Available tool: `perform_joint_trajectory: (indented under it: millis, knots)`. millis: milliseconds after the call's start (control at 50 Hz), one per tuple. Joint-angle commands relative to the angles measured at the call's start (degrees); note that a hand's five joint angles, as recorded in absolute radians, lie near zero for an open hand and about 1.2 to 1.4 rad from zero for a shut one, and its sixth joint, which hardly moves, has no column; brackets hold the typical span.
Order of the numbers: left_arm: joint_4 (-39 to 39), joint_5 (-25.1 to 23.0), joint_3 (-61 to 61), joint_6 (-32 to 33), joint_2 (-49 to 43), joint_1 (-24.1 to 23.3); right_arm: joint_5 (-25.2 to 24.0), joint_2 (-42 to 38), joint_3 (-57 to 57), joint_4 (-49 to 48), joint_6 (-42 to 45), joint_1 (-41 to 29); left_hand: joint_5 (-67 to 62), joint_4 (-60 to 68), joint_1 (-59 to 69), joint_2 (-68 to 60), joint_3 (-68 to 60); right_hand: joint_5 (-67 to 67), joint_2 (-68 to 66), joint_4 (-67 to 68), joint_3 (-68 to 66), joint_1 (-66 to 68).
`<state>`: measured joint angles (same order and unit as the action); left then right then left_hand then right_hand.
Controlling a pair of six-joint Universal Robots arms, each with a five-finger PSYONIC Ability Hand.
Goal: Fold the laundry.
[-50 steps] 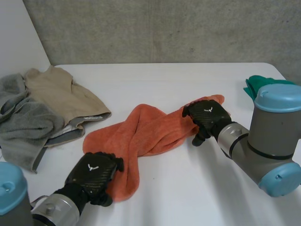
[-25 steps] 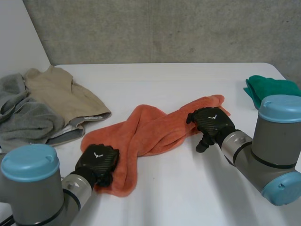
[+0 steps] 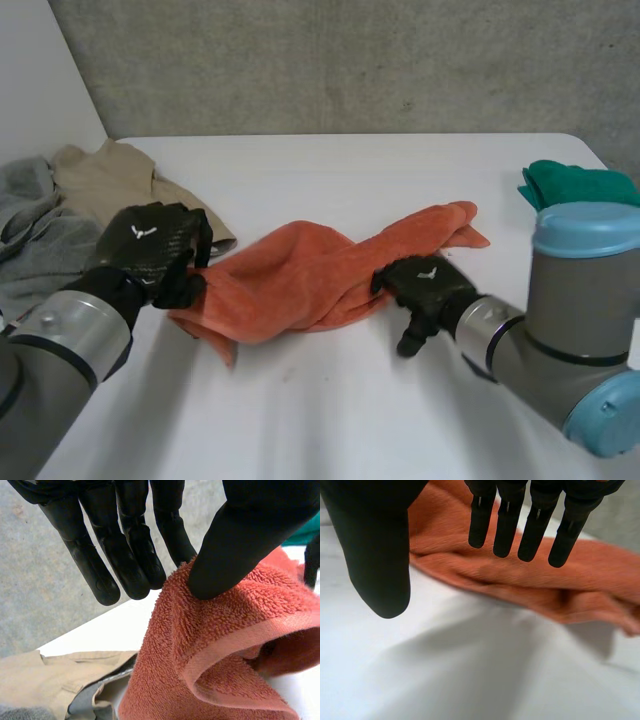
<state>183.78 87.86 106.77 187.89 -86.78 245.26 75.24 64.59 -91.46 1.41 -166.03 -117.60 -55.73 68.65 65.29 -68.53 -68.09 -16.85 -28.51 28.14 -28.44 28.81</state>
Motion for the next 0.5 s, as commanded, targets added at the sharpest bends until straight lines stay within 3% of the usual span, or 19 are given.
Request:
perform_joint_trajectory:
  millis: [20,260,500]
  knots:
    - [-3.43,-1.72,-1.30,-2.62,3.63,-0.49,0.43,-5.26,3.30,-4.39,-4.29,-4.12,-14.27,11.35,14.71,-11.47,-11.91,-4.17,-2.52,2.88,-2.59,2.21]
    - [-4.31,-2.87,-2.09,-4.99,6.01,-0.23,9.04,-20.11,19.03,-7.65,-5.09,-8.34,-14.27,11.35,14.71,-11.47,-11.91,-11.91,-10.25,10.62,-10.32,9.94]
    - [-4.40,-2.60,-4.20,-7.54,6.45,2.23,10.27,-23.81,24.05,-11.34,-0.52,-8.43,-14.27,11.35,14.71,-11.47,-11.91,-12.92,-11.27,11.63,-11.34,10.96]
